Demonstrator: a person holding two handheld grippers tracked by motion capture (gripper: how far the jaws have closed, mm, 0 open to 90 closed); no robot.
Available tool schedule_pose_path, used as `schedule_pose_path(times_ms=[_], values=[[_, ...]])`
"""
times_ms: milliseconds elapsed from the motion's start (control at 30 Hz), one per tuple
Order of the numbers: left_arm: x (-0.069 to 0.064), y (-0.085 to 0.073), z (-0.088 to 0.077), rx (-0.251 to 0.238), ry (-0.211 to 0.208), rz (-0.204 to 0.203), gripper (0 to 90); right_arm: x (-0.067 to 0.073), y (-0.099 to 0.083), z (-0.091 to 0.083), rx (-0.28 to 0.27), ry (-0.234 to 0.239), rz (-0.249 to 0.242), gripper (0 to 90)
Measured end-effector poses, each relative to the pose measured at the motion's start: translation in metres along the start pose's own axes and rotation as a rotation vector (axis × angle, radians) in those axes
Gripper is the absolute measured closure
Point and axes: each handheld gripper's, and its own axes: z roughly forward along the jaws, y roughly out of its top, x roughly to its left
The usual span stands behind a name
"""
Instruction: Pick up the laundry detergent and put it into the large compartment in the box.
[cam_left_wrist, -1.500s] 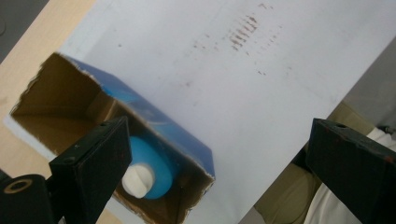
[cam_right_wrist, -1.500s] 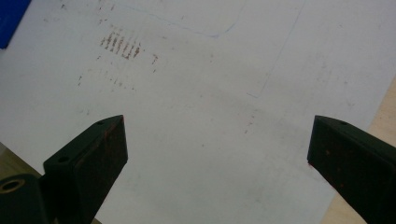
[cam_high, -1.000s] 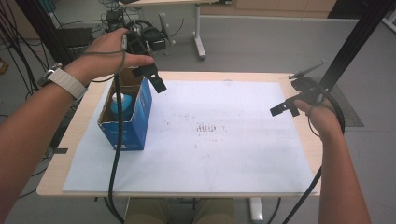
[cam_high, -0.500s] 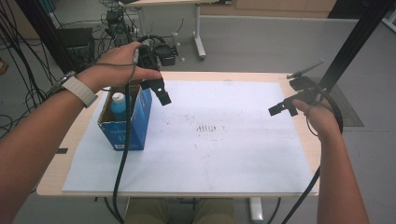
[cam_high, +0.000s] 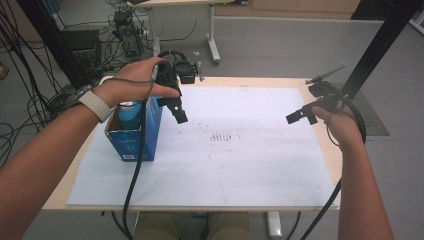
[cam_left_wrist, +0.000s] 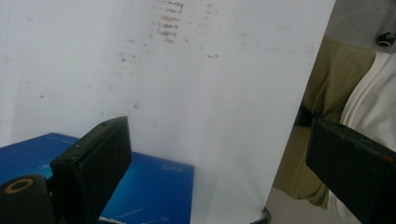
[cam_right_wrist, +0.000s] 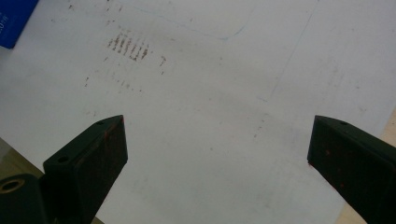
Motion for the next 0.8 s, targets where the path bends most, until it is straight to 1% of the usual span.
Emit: schedule_pose_path(times_ms=[100, 133, 200, 233, 333, 467, 500, 600, 700, 800], values=[[-0.002, 0.004, 0.003, 0.018, 0.004, 0.015, 7.6, 0.000, -0.001, 0.000, -0.001, 0.000, 0.001, 4.8], [-0.003, 0.003, 0.004, 0.010, 0.003, 0.013, 7.6, 0.000, -0.001, 0.000, -0.002, 0.000, 0.002, 4.8], [-0.003, 0.004, 0.005, 0.011, 0.005, 0.022, 7.6, 0.000, -0.002, 0.000, -0.001, -0.001, 0.002, 4.7], [-0.004, 0.003, 0.006, 0.005, 0.003, 0.017, 7.6, 0.000, -0.002, 0.000, -0.002, 0.001, 0.003, 4.7], [-0.004, 0.004, 0.008, 0.005, 0.000, 0.020, 7.6, 0.000, -0.002, 0.001, 0.000, 0.001, 0.005, 4.7], [-0.002, 0.005, 0.009, 0.013, 0.001, 0.024, 7.6, 0.000, 0.000, 0.002, 0.000, 0.000, 0.004, 4.7], [-0.003, 0.003, 0.010, 0.006, 0.001, 0.017, 7.6, 0.000, 0.000, 0.002, 0.001, 0.001, 0.004, 4.7], [-0.002, 0.003, 0.011, 0.012, 0.002, 0.020, 7.6, 0.001, 0.001, 0.003, 0.003, 0.002, 0.002, 4.7], [-0.002, 0.000, 0.011, 0.003, 0.001, 0.011, 7.6, 0.002, 0.001, 0.003, 0.004, 0.001, 0.002, 4.7], [-0.002, 0.000, 0.011, 0.005, 0.001, 0.010, 7.6, 0.002, 0.001, 0.004, 0.004, 0.003, 0.000, 4.7]])
